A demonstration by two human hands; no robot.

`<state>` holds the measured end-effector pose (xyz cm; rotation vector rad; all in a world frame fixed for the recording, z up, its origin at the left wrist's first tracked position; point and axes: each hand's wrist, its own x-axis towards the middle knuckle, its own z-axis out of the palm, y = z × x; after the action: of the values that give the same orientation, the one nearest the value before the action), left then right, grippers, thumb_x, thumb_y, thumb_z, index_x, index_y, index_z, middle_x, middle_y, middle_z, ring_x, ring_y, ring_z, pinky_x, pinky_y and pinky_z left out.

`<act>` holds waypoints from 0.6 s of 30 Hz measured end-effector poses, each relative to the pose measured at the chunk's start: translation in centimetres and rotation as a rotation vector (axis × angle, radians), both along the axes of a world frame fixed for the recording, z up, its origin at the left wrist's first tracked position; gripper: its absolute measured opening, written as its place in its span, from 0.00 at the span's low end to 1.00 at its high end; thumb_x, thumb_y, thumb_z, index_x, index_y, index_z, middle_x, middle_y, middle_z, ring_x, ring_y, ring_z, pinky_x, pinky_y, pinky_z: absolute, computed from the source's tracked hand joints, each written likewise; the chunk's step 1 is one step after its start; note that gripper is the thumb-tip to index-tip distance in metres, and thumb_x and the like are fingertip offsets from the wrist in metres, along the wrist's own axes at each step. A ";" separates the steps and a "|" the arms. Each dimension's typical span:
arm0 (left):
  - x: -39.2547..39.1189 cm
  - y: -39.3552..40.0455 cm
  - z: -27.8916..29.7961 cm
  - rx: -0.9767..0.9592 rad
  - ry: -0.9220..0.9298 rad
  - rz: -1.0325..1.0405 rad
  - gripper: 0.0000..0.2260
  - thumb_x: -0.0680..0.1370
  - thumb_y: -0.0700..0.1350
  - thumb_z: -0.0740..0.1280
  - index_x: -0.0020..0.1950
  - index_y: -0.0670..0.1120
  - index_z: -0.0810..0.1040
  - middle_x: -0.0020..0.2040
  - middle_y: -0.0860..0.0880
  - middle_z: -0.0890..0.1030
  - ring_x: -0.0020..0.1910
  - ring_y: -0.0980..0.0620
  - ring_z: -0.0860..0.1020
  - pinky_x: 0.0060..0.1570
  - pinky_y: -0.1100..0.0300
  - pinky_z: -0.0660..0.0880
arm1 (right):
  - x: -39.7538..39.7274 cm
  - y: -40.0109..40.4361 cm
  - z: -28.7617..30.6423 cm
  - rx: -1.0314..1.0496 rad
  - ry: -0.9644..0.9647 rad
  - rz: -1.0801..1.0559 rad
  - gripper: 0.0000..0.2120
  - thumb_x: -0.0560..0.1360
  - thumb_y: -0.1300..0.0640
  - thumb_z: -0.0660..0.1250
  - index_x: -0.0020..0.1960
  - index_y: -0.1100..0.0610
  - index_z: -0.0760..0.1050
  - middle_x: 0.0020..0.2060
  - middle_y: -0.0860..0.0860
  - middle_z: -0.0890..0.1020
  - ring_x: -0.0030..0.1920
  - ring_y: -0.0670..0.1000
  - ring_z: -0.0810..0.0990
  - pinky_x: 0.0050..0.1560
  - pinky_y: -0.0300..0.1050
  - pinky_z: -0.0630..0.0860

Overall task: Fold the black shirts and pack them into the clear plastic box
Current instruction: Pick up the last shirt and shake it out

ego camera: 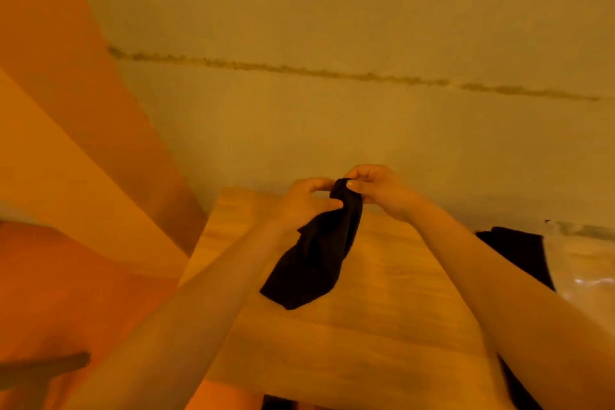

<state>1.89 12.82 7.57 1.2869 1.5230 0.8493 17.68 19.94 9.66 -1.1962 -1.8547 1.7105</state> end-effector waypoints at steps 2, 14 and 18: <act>1.3 1.3 2.3 0.081 0.001 -0.013 0.05 0.75 0.38 0.67 0.50 0.42 0.79 0.45 0.51 0.79 0.41 0.65 0.77 0.39 0.77 0.70 | 1.5 0.3 2.7 0.094 0.018 -0.064 0.10 0.77 0.65 0.61 0.40 0.55 0.75 0.31 0.47 0.79 0.32 0.42 0.77 0.38 0.36 0.74; 6.8 5.5 16.9 0.304 0.131 -0.210 0.17 0.75 0.48 0.68 0.64 0.50 0.71 0.51 0.55 0.74 0.46 0.59 0.74 0.41 0.65 0.73 | 9.3 1.5 15.7 0.605 -0.070 -0.312 0.08 0.79 0.60 0.59 0.44 0.57 0.74 0.36 0.53 0.78 0.37 0.49 0.75 0.40 0.42 0.72; 11.0 5.6 18.3 0.318 0.065 -0.212 0.10 0.75 0.45 0.69 0.55 0.46 0.76 0.47 0.52 0.79 0.45 0.57 0.78 0.41 0.66 0.74 | 9.8 1.3 19.3 0.677 -0.127 -0.220 0.07 0.78 0.61 0.60 0.44 0.57 0.75 0.39 0.55 0.80 0.39 0.50 0.78 0.41 0.39 0.74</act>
<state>12.93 18.46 25.82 1.6894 1.3062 0.9434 27.50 21.22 29.01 -1.1655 -2.0360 0.7929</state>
